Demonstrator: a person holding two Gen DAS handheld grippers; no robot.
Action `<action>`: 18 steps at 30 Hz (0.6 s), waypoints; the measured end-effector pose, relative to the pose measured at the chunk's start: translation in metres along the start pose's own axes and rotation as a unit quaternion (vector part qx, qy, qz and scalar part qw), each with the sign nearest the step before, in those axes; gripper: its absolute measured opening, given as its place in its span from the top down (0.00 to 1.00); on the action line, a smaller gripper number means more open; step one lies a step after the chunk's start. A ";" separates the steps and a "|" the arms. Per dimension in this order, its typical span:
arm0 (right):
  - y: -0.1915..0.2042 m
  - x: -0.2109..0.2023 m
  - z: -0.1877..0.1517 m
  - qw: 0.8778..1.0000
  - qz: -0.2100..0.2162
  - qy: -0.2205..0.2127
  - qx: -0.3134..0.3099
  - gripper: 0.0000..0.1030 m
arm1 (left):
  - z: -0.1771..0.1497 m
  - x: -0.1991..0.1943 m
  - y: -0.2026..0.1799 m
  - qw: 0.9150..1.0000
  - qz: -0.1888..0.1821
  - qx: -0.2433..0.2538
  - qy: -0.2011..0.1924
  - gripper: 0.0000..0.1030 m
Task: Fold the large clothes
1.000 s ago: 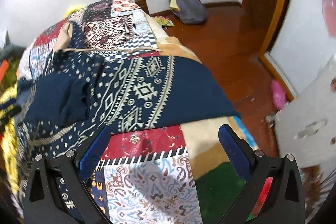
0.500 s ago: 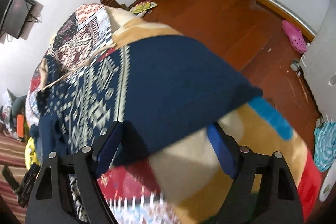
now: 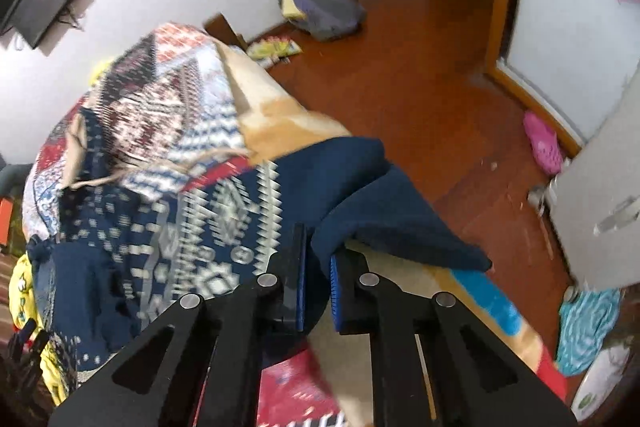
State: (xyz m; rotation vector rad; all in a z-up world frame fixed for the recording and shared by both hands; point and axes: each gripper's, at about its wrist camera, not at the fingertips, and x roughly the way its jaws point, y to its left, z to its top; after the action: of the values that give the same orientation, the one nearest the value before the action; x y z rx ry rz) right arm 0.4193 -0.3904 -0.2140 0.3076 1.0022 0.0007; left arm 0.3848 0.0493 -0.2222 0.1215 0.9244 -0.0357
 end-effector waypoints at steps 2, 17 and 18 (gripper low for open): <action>0.016 -0.022 0.004 1.000 0.006 -0.020 -0.023 0.92 | 0.001 -0.007 0.003 1.000 -0.005 -0.007 -0.005 0.36; 0.183 -0.043 -0.039 0.979 0.143 -0.021 -0.144 0.92 | -0.017 -0.050 0.037 0.999 -0.014 -0.021 -0.030 0.36; 0.191 -0.036 -0.044 0.978 0.147 -0.011 -0.148 0.92 | -0.019 -0.052 0.039 0.999 -0.012 -0.020 -0.032 0.36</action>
State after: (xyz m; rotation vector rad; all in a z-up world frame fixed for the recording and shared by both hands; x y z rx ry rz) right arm 0.3900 -0.2016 -0.1581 0.1793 0.9115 0.4113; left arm 0.3411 0.0887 -0.1886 0.0727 0.8621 -0.0428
